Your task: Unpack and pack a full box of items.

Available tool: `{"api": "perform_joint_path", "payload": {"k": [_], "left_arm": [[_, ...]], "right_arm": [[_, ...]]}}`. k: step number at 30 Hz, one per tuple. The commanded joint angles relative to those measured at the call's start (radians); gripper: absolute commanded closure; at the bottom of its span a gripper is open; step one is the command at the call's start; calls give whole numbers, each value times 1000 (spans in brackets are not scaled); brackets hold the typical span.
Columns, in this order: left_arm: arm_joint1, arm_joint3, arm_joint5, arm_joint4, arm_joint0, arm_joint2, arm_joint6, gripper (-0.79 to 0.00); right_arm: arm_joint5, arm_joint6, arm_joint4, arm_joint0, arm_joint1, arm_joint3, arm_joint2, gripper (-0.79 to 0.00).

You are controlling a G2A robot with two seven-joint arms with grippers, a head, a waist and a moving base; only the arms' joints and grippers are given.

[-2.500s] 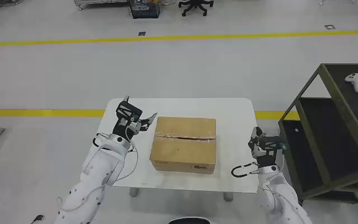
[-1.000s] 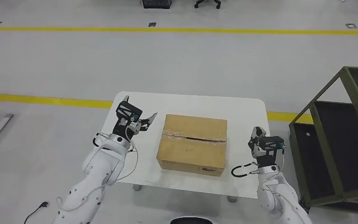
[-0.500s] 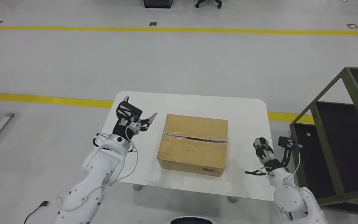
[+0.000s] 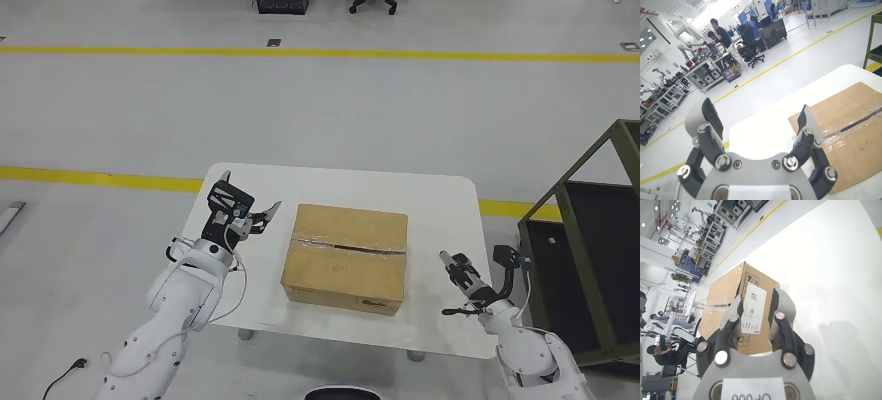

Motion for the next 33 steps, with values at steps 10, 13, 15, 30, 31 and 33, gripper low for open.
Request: {"api": "perform_joint_path", "payload": {"k": [10,13,15,30,31,33], "left_arm": [[0,0,0,0,0,0,0,-785],[0,0,0,0,0,0,0,-785],[0,0,0,0,0,0,0,-785],[0,0,0,0,0,0,0,-785],[0,0,0,0,0,0,0,-785],[0,0,0,0,0,0,0,-785]], "right_arm": [[-4,199,262,33,3,-37,-10,-785],[29,258,273,75,7,-20,-16,-536],[39,285,312,106,8,-1,-26,-391],[19,379,420,229,16,119,-74,-372],[17,379,420,230,16,121,-78,-363],[18,373,401,237,17,128,-88,-360]]}}
